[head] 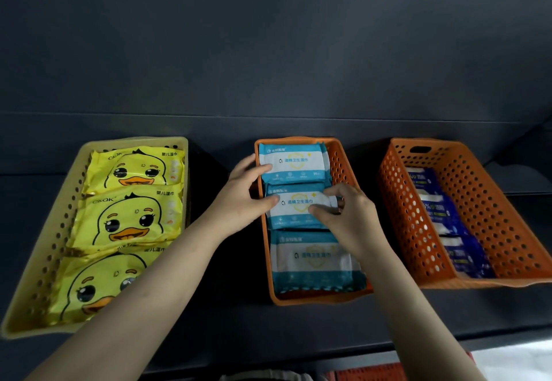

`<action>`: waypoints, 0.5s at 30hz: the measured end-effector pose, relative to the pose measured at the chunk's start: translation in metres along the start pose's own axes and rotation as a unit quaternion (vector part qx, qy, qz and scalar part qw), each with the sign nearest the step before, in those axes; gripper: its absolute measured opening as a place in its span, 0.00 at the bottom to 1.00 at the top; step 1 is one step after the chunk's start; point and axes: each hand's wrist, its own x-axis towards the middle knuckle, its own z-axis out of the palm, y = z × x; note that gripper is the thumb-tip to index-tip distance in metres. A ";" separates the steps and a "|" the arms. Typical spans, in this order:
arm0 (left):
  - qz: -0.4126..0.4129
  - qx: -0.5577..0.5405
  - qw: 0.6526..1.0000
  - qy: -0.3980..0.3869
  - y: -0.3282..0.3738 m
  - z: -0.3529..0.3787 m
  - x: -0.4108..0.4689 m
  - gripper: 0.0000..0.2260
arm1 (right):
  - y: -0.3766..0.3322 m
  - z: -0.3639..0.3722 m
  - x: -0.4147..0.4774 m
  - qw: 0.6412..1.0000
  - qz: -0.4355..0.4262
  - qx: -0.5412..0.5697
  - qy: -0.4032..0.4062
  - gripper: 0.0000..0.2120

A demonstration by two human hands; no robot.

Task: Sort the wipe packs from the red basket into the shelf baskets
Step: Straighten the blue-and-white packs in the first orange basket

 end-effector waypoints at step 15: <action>-0.095 -0.088 0.987 -0.096 0.015 0.002 -0.027 0.38 | 0.006 -0.025 -0.022 0.995 0.001 0.022 -0.094 0.28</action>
